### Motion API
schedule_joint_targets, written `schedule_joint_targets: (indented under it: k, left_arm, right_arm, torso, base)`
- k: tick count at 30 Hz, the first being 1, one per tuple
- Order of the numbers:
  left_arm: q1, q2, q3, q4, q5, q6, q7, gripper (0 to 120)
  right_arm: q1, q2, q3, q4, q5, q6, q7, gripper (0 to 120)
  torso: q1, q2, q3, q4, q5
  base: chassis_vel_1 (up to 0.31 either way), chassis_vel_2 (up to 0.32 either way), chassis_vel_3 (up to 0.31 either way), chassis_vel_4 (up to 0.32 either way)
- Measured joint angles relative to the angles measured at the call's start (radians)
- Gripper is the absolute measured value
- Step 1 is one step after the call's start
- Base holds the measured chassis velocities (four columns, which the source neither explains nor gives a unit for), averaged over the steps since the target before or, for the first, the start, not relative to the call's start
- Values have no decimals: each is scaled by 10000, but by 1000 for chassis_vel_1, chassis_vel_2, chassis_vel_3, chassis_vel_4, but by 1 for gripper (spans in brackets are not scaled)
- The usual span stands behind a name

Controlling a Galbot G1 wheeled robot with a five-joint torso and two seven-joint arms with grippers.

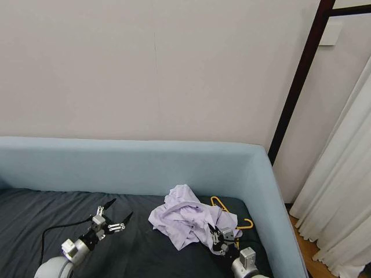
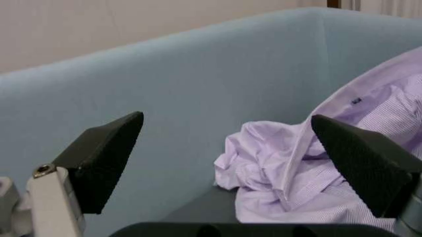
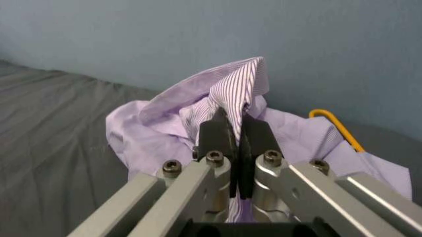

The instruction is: Pick up the clothes from the sofa and hang them on the clothes hanger.

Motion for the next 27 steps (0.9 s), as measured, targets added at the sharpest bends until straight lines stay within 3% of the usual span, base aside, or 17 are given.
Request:
schedule_joint_targets:
  k: [1, 5, 10, 17, 21, 27]
  left_arm:
    - [0, 0, 0, 0, 0, 0, 0, 100]
    - [-1041, -977, 720, 1654, 653, -266, 131, 100]
    - [-1806, -1777, 1408, 2634, 799, -152, -325, 100]
    - [-2723, -2262, 2432, 3848, 1091, -87, -1192, 100]
    - [-3448, -2579, 3296, 5195, 1441, 44, -2308, 100]
    - [-3572, -2840, 3459, 5634, 1821, 93, -2588, 100]
  right_arm:
    - [0, 0, 0, 0, 0, 0, 0, 0]
    - [-55, 72, 147, -65, 57, 277, -331, 0]
    - [-145, 175, 285, -80, 50, 405, -501, 0]
    - [-207, 209, 399, -59, 17, 418, -528, 0]
    - [-308, 239, 503, 66, 7, 418, -528, 0]
    - [-315, 270, 509, 102, -11, 418, -528, 0]
  torso:
    - [0, 0, 0, 0, 0]
    - [0, 0, 0, -1, -2]
    - [-1, 0, -1, -1, 0]
    - [-1, 0, -1, -3, 1]
    - [-1, 0, -1, 0, 0]
    - [-1, 0, -1, 1, 0]
  base:
    - [0, 0, 0, 0]
    - [0, 0, 0, 0]
    - [0, 0, 0, 0]
    - [0, 0, 0, 0]
    - [0, 0, 0, 0]
    - [0, 0, 0, 0]
